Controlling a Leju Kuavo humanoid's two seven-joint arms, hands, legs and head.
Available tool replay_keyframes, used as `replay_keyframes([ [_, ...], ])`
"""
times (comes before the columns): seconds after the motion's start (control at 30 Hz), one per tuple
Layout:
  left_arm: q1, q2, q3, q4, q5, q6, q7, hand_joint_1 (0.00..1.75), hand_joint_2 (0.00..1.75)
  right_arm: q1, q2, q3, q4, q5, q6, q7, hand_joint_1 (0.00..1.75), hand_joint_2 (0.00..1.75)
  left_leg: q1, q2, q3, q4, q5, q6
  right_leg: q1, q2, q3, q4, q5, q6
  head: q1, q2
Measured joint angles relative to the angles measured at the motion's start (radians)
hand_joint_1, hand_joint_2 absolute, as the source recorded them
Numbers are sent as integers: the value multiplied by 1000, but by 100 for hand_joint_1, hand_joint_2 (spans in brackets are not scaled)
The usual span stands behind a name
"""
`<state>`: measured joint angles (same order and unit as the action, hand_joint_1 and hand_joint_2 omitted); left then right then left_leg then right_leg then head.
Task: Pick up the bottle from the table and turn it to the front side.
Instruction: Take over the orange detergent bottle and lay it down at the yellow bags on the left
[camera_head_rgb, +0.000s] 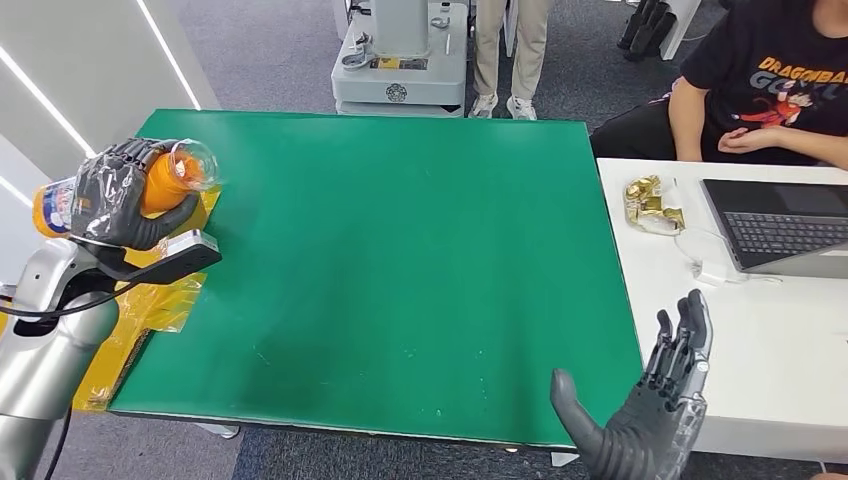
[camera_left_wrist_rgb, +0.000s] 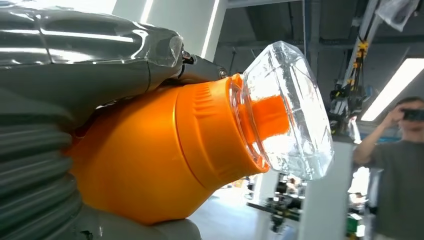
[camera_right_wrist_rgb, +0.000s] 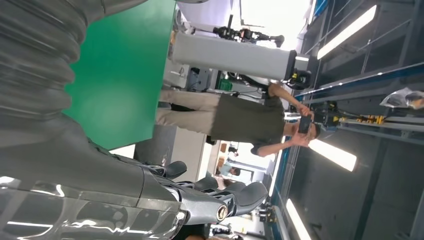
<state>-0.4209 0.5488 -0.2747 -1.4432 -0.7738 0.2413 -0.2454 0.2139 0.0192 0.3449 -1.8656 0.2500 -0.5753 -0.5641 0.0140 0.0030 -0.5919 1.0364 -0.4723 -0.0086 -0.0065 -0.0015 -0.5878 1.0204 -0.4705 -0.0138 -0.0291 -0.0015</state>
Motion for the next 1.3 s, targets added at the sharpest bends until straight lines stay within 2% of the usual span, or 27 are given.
replay_keyframes([
  [0.27, 7, 106, 1, 35, -87, -28, 10, 175, 175, -6, 9, -2, -1, -4, 45, 1, 0, 175, 0, 0, 0, 0, 0, 0, 0, 0, 0, 0, 0, 0, 0, 0],
  [0.53, 22, 180, 1, 108, -139, -67, -24, 175, 175, -14, 10, -6, 0, -21, 81, -8, 0, 175, 0, 0, 0, 0, 0, 0, 0, 0, 0, 0, 0, 0, 0, 0],
  [0.83, 31, 185, -1, 205, -188, -80, -48, 175, 175, -18, 11, -11, 0, -25, 84, -12, 0, 175, 0, 0, 0, 0, 0, 0, 0, 0, 0, 0, 0, -1, 0, 0],
  [1.3, -15, 165, -41, 332, -244, -102, -94, 175, 175, -20, 11, -14, -3, -29, 83, -12, 0, 175, 0, 0, 0, 0, 0, 0, 0, 0, -1, 0, 0, -1, 0, 0],
])
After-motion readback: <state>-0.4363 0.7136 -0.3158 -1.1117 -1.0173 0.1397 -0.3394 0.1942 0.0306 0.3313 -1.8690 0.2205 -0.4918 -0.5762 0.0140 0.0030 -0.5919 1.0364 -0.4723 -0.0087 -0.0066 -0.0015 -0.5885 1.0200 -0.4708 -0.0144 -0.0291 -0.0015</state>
